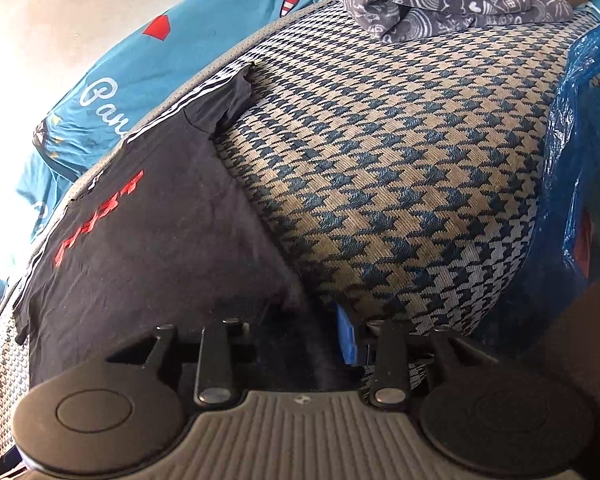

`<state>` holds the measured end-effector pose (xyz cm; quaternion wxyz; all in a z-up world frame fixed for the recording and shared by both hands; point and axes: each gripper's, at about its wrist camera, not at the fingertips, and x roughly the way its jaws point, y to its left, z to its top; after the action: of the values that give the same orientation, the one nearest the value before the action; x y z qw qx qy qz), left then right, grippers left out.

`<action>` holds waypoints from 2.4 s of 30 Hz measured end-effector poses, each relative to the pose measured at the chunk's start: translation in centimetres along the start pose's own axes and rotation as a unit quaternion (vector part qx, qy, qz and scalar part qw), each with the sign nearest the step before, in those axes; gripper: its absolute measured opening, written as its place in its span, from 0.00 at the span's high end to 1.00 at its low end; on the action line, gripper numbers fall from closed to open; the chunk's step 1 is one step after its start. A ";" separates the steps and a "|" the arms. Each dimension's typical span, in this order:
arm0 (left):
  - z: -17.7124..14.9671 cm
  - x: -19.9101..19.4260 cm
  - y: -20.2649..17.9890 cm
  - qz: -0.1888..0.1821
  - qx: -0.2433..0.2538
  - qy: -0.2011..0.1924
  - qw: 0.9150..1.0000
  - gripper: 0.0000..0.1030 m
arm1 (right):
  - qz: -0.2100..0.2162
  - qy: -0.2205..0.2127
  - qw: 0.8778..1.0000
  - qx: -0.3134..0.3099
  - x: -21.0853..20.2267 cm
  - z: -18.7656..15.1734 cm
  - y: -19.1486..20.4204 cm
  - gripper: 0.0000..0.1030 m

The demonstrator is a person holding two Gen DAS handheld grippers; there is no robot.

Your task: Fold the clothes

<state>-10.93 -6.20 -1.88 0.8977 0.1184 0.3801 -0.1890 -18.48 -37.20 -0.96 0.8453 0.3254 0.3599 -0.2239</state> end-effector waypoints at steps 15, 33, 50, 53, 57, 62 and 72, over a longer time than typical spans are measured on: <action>-2.2 -2.1 -6.0 -0.140 0.132 -0.014 0.981 0.00 | 0.104 0.008 0.995 0.007 -0.7 1.2 0.8 0.95; -1.3 -0.4 -6.2 -0.120 0.105 -0.028 0.987 0.00 | 0.245 0.013 0.969 0.018 4.4 8.7 7.4 0.95; 0.4 0.7 -1.9 -0.118 -0.017 -0.019 0.993 0.00 | 0.181 -0.040 0.983 -0.006 4.2 9.5 8.2 0.60; 0.9 0.7 -0.7 -0.116 -0.052 -0.021 0.992 0.00 | 0.173 -0.039 0.983 -0.042 2.9 8.3 8.3 0.60; 1.4 0.4 1.4 -0.097 -0.103 -0.027 0.990 0.00 | 0.170 -0.032 0.981 -0.087 1.1 5.5 8.1 0.60; 1.6 0.3 3.4 -0.083 -0.147 -0.027 0.985 0.00 | 0.178 0.012 0.975 -0.135 0.1 0.1 7.8 0.60; 1.5 -0.4 4.6 -0.074 -0.160 -0.035 0.984 0.00 | 0.202 0.061 0.952 -0.223 -0.9 -5.6 10.1 0.60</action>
<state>-8.26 -2.45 -0.21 0.9014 -0.0621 0.3813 -0.1954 -15.46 -26.19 0.65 0.9002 0.2079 0.3782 0.0582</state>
